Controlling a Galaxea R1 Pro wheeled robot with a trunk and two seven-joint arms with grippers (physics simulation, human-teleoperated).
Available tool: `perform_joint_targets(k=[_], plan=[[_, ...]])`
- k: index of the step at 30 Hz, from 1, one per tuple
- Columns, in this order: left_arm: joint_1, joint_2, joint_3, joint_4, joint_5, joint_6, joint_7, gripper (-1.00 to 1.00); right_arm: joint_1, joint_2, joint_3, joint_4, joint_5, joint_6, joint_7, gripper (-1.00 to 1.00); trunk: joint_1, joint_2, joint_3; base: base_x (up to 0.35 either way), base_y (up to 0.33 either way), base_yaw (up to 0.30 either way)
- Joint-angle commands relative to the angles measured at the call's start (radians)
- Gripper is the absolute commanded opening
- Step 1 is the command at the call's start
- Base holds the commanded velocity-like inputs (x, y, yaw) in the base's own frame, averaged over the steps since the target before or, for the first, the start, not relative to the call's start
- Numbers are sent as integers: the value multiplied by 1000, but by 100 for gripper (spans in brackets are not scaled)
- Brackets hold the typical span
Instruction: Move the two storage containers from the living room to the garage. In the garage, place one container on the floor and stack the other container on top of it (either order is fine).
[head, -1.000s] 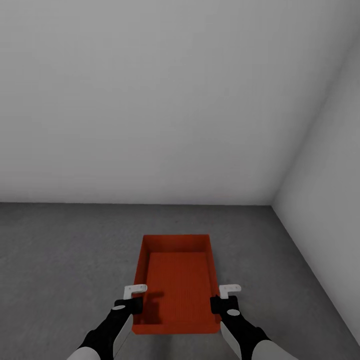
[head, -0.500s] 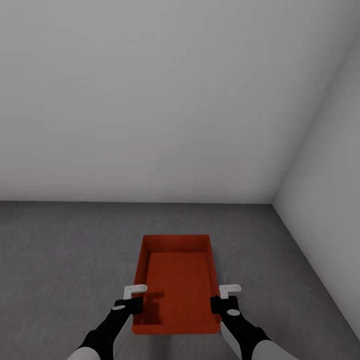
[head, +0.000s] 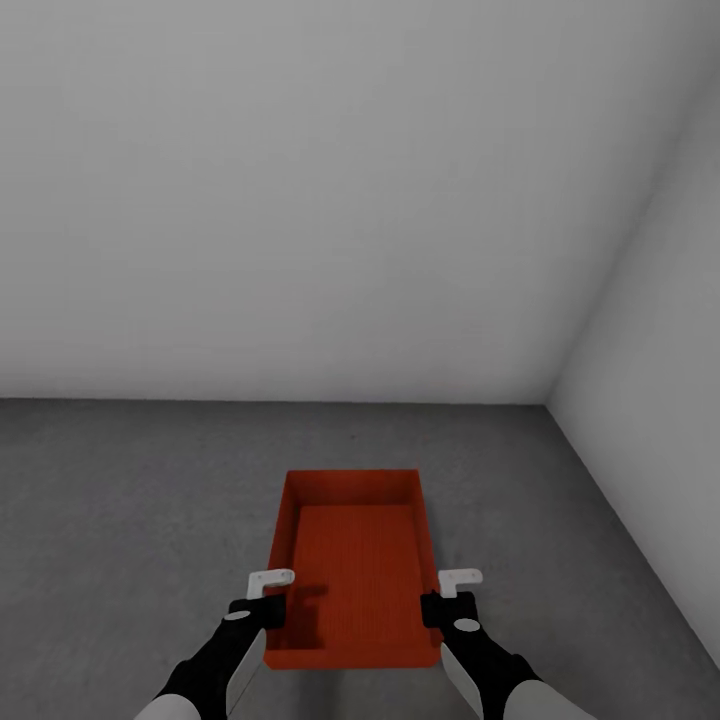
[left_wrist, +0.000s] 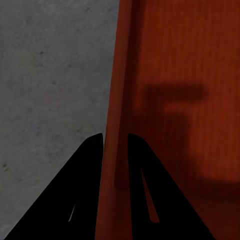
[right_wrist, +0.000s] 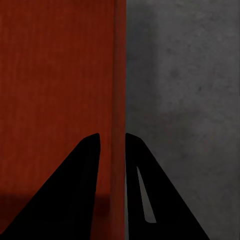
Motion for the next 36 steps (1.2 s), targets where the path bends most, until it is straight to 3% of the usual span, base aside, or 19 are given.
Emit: perform_joint_targets(k=[1, 36], plan=[[0, 0, 18, -2, 68, 8, 5, -100, -1, 0, -32, -3, 7, -22, -11, -100, 4, -8, -4, 0, 0, 0], [1, 0, 18, -3, 68, 8, 6, -100, -1, 0, -32, -3, 6, -30, -12, -100, 138, -253, -114, 0, 0, 0]])
